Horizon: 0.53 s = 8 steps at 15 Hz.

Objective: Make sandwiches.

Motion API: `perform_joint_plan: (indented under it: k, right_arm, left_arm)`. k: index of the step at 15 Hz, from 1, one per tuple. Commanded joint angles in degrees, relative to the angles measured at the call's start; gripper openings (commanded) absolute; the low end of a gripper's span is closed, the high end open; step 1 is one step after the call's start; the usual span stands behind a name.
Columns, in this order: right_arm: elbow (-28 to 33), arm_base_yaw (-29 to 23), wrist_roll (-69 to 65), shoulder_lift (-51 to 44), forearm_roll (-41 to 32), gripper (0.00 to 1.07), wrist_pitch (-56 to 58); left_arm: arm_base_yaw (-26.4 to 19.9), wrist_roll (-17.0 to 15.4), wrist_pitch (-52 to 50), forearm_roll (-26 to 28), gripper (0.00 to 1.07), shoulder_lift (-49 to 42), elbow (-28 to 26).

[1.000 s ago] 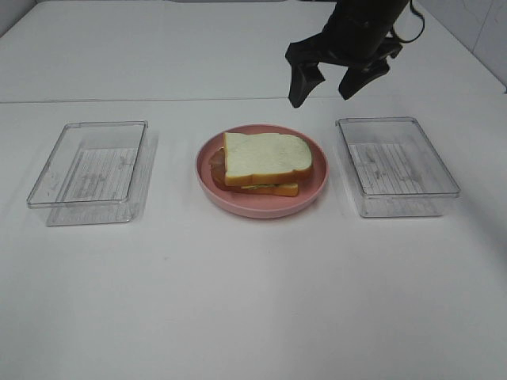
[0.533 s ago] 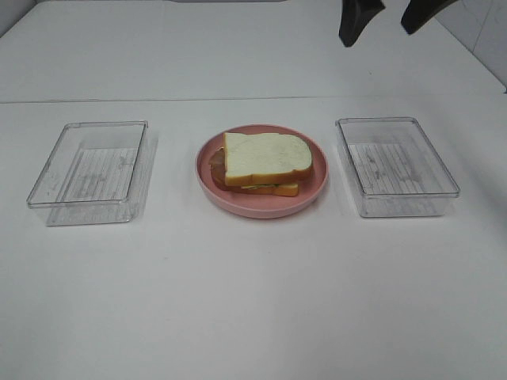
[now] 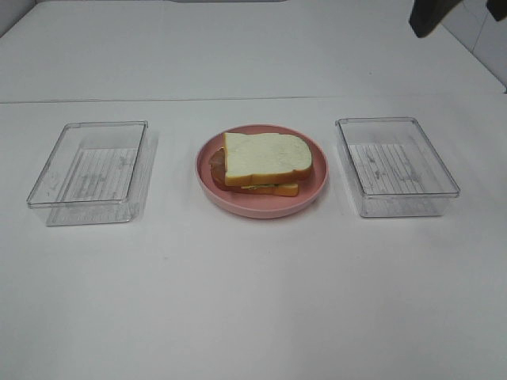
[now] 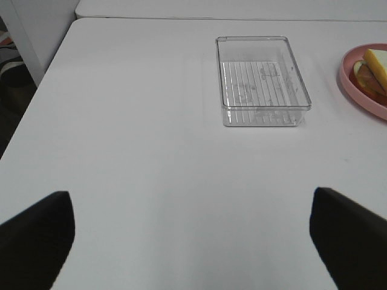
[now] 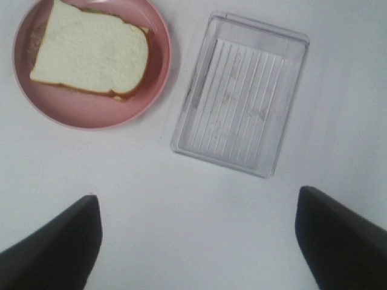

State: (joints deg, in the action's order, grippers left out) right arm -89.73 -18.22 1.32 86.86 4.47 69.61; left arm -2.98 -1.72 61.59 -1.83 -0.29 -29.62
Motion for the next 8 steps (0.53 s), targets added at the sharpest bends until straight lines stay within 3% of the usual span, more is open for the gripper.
perform_joint_plan:
  k: [1, 7, 8]
  right_arm:
    - [7.7, 0.1, -1.6, -7.7, 1.3, 0.86, 6.8]
    - [31.1, 0.2, -8.0, -30.0, 7.5, 0.85, 0.9]
    - [32.9, 0.2, -8.5, -32.1, 7.7, 0.85, 0.8]
  left_arm:
    - [-0.1, 0.1, -0.2, 0.5, 1.00, -0.9, 0.1]
    - [-0.1, 0.1, -0.2, 0.5, 1.00, -0.9, 0.1]
    - [-0.1, 0.1, -0.2, 0.5, 1.00, -0.9, 0.1]
